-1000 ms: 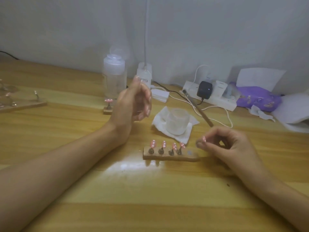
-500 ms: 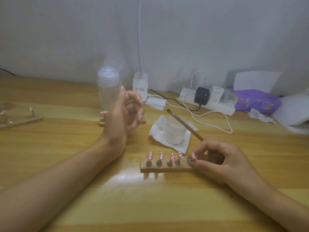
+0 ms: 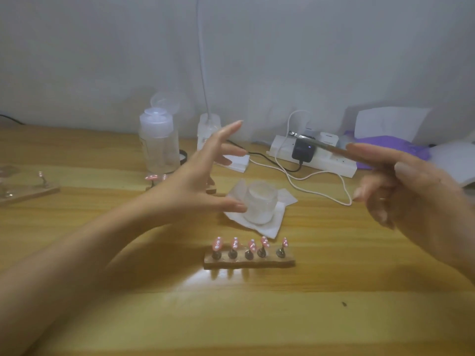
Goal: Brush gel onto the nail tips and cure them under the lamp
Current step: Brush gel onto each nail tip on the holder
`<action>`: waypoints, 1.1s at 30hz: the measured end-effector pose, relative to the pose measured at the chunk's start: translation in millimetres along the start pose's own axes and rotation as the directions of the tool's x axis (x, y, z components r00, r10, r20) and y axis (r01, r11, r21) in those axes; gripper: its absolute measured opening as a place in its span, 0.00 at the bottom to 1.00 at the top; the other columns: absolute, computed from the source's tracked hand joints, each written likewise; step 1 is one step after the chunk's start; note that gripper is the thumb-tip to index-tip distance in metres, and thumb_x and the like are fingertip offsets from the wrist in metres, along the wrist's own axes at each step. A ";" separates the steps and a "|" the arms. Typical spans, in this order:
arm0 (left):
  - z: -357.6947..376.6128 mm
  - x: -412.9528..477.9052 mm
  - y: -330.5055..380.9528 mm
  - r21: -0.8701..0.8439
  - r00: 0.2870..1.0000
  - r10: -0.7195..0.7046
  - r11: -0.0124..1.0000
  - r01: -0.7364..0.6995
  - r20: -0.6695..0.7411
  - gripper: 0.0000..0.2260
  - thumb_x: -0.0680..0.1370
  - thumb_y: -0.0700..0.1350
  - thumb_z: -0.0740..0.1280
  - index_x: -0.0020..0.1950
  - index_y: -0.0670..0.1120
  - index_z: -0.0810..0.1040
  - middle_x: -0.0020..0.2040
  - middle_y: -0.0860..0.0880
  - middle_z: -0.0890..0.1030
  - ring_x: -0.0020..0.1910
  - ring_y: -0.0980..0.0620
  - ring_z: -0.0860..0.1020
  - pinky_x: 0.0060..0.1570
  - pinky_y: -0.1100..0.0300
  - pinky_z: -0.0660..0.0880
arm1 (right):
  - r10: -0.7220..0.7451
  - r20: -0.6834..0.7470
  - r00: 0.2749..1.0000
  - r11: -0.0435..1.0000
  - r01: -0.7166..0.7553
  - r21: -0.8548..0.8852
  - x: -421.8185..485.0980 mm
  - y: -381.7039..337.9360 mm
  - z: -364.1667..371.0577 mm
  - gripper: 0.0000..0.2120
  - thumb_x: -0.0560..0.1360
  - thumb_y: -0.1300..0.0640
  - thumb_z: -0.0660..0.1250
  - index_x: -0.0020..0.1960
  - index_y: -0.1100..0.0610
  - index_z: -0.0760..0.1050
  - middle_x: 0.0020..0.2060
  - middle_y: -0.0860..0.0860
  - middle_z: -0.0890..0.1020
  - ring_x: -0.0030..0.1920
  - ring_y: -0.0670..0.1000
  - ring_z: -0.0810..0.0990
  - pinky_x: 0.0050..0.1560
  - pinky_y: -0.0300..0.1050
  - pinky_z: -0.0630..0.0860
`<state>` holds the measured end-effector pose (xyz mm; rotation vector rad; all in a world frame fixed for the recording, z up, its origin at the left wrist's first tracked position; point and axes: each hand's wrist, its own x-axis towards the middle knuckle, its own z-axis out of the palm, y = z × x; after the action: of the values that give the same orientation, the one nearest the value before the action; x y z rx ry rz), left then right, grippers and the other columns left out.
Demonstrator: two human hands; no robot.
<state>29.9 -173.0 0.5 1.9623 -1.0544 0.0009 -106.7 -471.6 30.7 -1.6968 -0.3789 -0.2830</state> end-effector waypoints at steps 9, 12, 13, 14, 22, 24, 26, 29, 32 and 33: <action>17.7 14.2 -5.6 0.046 0.990 -0.066 0.997 0.061 0.120 0.49 0.69 0.48 0.79 0.77 0.67 0.48 0.65 0.63 0.73 0.64 0.62 0.71 0.46 0.71 0.70 | 0.003 -0.224 0.974 0.998 0.010 0.057 26.8 17.3 15.6 0.22 0.75 0.35 0.63 0.53 0.49 0.85 0.24 0.48 0.78 0.23 0.46 0.70 0.26 0.38 0.63; 21.0 19.1 -5.6 0.072 0.988 -0.054 0.996 0.044 0.143 0.49 0.69 0.50 0.79 0.78 0.65 0.48 0.64 0.64 0.74 0.64 0.64 0.69 0.49 0.67 0.69 | -0.069 -0.102 0.992 0.997 0.072 0.035 26.2 15.8 13.8 0.16 0.75 0.43 0.69 0.56 0.51 0.83 0.33 0.52 0.84 0.27 0.49 0.76 0.26 0.40 0.63; 22.5 19.1 -5.9 0.074 0.986 -0.057 0.996 0.046 0.155 0.49 0.70 0.50 0.79 0.78 0.65 0.48 0.65 0.65 0.73 0.64 0.67 0.69 0.51 0.66 0.68 | -0.078 -0.080 0.994 0.996 0.081 0.030 25.5 14.7 13.3 0.15 0.76 0.44 0.69 0.57 0.52 0.83 0.34 0.53 0.85 0.26 0.49 0.75 0.26 0.37 0.66; 24.2 18.3 -6.8 0.070 0.984 -0.062 0.996 0.051 0.167 0.49 0.70 0.51 0.79 0.78 0.66 0.47 0.65 0.66 0.73 0.62 0.71 0.68 0.53 0.67 0.67 | -0.082 -0.071 0.994 0.996 0.083 0.016 25.1 13.7 12.8 0.16 0.76 0.44 0.68 0.58 0.51 0.83 0.33 0.53 0.84 0.24 0.50 0.74 0.26 0.36 0.67; 28.2 10.4 -13.5 0.108 0.984 -0.059 0.993 0.041 0.170 0.50 0.68 0.53 0.79 0.75 0.73 0.45 0.65 0.69 0.69 0.68 0.67 0.63 0.61 0.73 0.62 | -0.068 -0.139 0.988 0.987 0.046 -0.153 26.6 17.6 23.6 0.11 0.78 0.48 0.67 0.52 0.52 0.85 0.32 0.54 0.81 0.31 0.52 0.79 0.26 0.38 0.72; 29.2 10.0 -14.6 0.103 0.987 -0.057 0.994 0.042 0.152 0.50 0.69 0.54 0.79 0.75 0.73 0.46 0.64 0.67 0.70 0.67 0.67 0.65 0.59 0.74 0.64 | -0.046 -0.112 0.993 0.983 0.025 -0.180 25.6 20.3 24.5 0.08 0.78 0.55 0.65 0.51 0.52 0.83 0.33 0.56 0.81 0.32 0.53 0.80 0.28 0.40 0.75; 31.7 9.8 -15.8 0.094 0.989 -0.048 0.995 0.035 0.138 0.49 0.69 0.53 0.78 0.76 0.71 0.47 0.62 0.64 0.72 0.66 0.66 0.67 0.59 0.76 0.64 | -0.049 -0.105 0.993 0.982 0.028 -0.189 23.6 21.3 24.2 0.06 0.77 0.57 0.64 0.46 0.53 0.80 0.33 0.57 0.81 0.32 0.54 0.80 0.29 0.42 0.77; 35.6 11.0 -16.8 0.065 0.993 -0.048 0.997 0.041 0.110 0.48 0.70 0.51 0.78 0.77 0.67 0.49 0.59 0.63 0.74 0.64 0.63 0.70 0.54 0.77 0.64 | -0.060 -0.094 0.994 0.978 0.039 -0.206 21.2 19.1 21.7 0.05 0.75 0.59 0.64 0.41 0.54 0.76 0.32 0.58 0.81 0.31 0.55 0.80 0.31 0.44 0.79; 37.5 11.7 -16.9 0.039 0.995 -0.043 0.998 0.039 0.095 0.47 0.71 0.48 0.78 0.78 0.65 0.50 0.58 0.62 0.76 0.63 0.61 0.71 0.53 0.77 0.64 | -0.066 -0.082 0.994 0.970 0.045 -0.240 22.7 13.4 14.0 0.05 0.75 0.61 0.63 0.40 0.55 0.75 0.31 0.57 0.81 0.30 0.55 0.79 0.31 0.43 0.78; 37.7 11.4 -17.1 0.037 0.995 -0.041 0.999 0.038 0.093 0.47 0.71 0.48 0.78 0.78 0.65 0.50 0.58 0.61 0.76 0.62 0.62 0.71 0.52 0.78 0.64 | -0.060 -0.077 0.995 0.966 0.039 -0.255 23.7 11.0 10.8 0.06 0.75 0.61 0.63 0.40 0.55 0.75 0.30 0.57 0.81 0.29 0.55 0.79 0.30 0.43 0.78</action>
<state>34.6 -202.7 -30.1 2.0311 -1.0826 -0.0962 -80.9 -460.4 28.4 -1.9207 -0.3337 -0.4542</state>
